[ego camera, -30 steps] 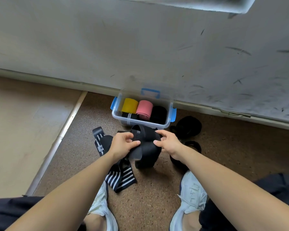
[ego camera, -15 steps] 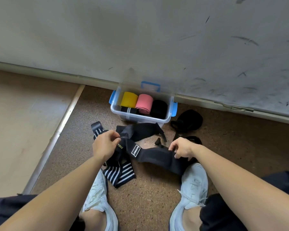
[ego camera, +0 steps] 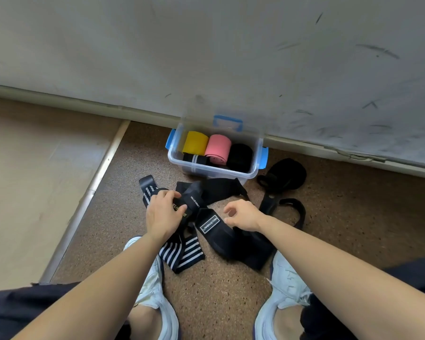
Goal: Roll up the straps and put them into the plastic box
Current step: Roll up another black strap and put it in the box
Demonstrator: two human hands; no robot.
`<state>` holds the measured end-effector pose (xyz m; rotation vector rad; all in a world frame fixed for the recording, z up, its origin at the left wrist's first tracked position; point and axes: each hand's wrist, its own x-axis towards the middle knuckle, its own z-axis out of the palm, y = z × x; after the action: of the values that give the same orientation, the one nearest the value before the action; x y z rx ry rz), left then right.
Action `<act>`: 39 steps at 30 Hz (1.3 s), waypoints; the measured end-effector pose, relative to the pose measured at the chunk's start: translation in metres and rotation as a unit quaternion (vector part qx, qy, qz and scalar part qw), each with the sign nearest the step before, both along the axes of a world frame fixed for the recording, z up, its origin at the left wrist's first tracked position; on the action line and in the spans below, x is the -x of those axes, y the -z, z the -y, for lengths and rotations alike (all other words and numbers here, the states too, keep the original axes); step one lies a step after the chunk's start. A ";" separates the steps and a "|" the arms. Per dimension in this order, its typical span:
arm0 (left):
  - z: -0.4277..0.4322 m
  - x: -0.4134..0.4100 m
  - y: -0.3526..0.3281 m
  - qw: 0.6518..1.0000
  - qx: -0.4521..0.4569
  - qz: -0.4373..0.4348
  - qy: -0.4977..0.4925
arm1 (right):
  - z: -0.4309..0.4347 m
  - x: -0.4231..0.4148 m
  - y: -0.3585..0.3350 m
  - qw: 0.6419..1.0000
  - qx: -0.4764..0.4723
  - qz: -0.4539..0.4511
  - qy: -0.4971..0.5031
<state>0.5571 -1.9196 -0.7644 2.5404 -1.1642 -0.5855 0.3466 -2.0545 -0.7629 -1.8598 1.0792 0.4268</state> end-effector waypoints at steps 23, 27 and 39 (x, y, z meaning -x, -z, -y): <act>-0.026 -0.042 0.044 0.939 0.061 -0.263 -0.213 | 0.011 -0.027 0.048 0.982 -0.039 0.096 0.158; -0.024 -0.037 0.036 0.924 0.075 -0.325 -0.187 | 0.021 -0.007 0.043 0.932 -0.137 0.142 0.303; -0.014 0.030 0.011 0.908 -0.139 -0.365 0.152 | 0.010 -0.008 0.011 0.954 -0.055 0.200 0.217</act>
<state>0.5275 -1.9060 -0.7750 1.9941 -1.2238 -1.7017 0.3542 -2.0643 -0.7740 -1.4681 1.1126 -0.1412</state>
